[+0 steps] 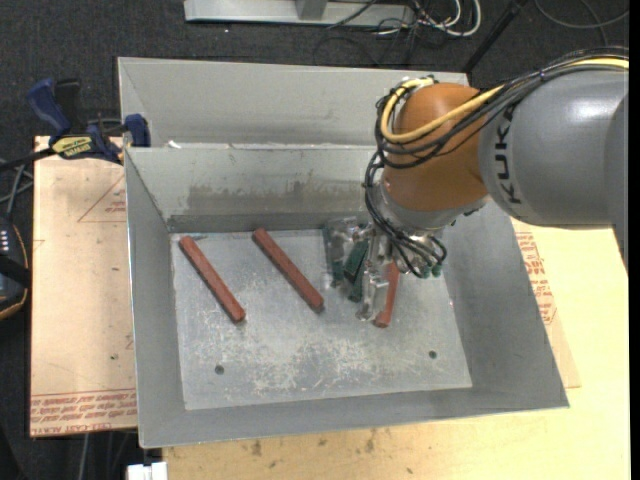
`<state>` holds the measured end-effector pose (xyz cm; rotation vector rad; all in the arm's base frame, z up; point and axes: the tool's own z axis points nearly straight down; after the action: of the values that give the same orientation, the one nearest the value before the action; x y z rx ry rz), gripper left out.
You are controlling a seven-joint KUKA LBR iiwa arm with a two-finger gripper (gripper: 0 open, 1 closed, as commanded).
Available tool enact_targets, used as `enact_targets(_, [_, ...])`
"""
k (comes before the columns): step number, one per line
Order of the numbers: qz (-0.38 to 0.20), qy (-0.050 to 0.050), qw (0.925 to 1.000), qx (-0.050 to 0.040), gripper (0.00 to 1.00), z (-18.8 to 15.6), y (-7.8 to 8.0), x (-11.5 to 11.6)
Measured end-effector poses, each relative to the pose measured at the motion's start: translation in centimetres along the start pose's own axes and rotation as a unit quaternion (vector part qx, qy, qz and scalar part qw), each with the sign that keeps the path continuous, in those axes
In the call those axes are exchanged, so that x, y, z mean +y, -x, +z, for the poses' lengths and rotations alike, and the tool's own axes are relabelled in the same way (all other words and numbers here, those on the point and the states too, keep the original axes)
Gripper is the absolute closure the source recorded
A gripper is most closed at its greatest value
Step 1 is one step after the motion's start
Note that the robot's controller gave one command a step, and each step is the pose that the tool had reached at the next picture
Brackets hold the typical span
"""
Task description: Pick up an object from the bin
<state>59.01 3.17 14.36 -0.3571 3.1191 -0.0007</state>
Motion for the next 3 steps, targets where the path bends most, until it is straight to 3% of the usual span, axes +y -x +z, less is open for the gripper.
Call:
enact_targets(1, [-0.067, 0.002, 0.9977, -0.0062, 0.00, 4.4, 2.3, -1.7])
enact_targets(2, [-0.101, 0.000, 0.9949, -0.0027, 0.00, 7.0, 1.5, -4.6])
enact_targets(3, [-0.052, 0.000, 0.9986, -0.0025, 1.00, 7.0, 4.5, -5.8])
